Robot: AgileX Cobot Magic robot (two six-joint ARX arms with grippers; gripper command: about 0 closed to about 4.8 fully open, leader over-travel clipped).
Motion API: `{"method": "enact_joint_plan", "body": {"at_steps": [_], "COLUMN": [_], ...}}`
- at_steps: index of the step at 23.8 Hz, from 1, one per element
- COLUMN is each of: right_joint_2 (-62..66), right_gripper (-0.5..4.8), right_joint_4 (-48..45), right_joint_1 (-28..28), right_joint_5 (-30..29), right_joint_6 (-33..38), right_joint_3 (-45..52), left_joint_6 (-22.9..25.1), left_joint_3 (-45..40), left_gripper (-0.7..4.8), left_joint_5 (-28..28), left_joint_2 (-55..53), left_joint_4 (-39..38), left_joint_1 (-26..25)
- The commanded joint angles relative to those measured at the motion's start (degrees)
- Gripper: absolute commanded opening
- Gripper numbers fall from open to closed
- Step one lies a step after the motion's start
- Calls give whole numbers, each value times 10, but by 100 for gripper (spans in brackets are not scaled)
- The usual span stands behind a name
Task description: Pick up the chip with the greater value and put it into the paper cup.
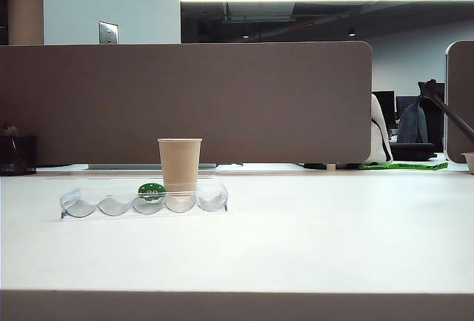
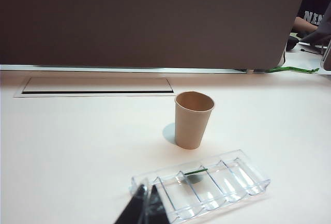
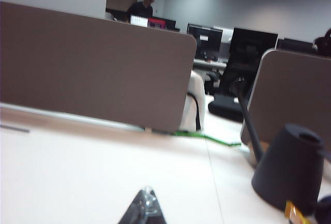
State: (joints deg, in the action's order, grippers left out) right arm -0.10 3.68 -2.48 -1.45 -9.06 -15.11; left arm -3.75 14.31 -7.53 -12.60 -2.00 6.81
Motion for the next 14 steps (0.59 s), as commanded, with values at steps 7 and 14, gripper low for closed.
{"method": "enact_joint_plan", "body": {"at_steps": [7, 14], "right_joint_2": [0, 0], "right_gripper": [-2, -2], "right_joint_4": [-33, -100], "right_joint_1": [1, 1], "right_joint_5": [3, 2], "right_joint_6": [0, 7], "right_joint_3": [66, 118], "left_joint_6": [3, 3], "left_joint_3": [1, 1], "left_gripper": [-5, -5], "left_joint_5": [-2, -2], "left_joint_2": [-1, 0], "left_joint_4": [8, 16], "left_joint_1": [-1, -1]}}
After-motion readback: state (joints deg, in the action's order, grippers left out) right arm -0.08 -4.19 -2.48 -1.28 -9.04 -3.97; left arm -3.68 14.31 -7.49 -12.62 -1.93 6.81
